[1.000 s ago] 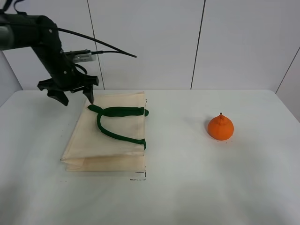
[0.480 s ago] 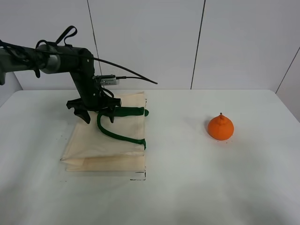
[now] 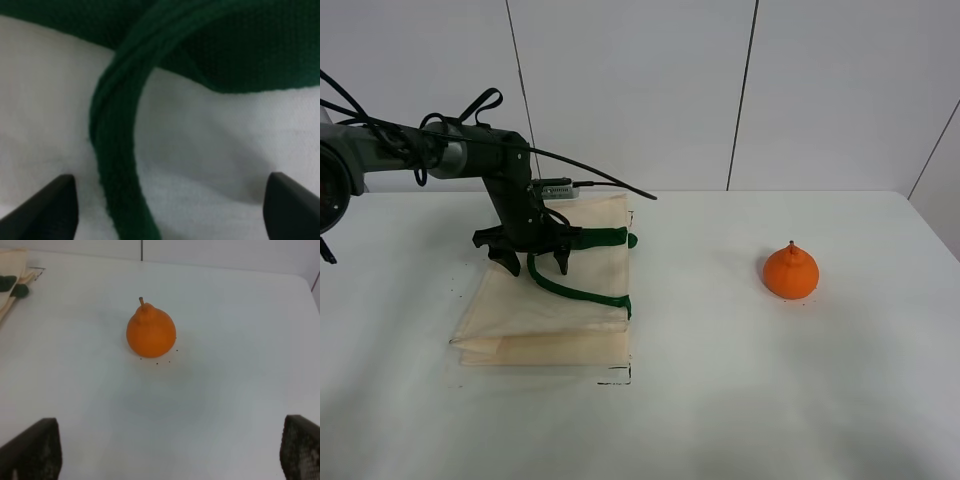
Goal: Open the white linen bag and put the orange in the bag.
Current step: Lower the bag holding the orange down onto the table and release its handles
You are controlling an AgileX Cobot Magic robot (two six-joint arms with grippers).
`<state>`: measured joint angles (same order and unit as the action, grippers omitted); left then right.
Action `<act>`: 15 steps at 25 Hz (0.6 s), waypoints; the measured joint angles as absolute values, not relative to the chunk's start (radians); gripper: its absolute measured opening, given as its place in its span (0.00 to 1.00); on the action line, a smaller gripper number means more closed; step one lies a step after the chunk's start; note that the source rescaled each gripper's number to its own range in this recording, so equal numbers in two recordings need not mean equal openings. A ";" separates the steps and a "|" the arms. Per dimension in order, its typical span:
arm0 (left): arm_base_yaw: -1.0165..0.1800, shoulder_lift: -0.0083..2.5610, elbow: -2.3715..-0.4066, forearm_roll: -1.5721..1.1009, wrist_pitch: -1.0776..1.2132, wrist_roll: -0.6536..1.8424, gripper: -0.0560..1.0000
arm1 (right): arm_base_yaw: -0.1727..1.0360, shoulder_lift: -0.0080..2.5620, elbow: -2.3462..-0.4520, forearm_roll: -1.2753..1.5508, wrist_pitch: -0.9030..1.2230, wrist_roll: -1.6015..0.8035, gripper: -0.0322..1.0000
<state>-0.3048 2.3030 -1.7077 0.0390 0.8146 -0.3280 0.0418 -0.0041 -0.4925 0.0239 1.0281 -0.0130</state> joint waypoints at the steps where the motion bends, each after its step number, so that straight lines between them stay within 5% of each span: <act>1: -0.305 2.303 -1.708 0.041 0.815 -0.334 0.93 | 0.042 -0.004 -0.492 0.024 1.028 -0.013 1.00; 4: -0.305 2.303 -1.708 0.045 0.817 -0.341 0.75 | 0.042 -0.004 -0.492 0.024 1.028 -0.013 1.00; 9: -0.305 2.303 -1.708 0.051 0.824 -0.377 0.13 | 0.042 -0.004 -0.492 0.024 1.028 -0.013 1.00; 11: -0.305 2.303 -1.716 0.050 0.843 -0.387 0.06 | 0.042 -0.004 -0.492 0.024 1.028 -0.013 1.00; 15: -0.305 2.291 -1.810 0.077 0.960 -0.373 0.06 | 0.042 -0.004 -0.492 0.024 1.028 -0.013 1.00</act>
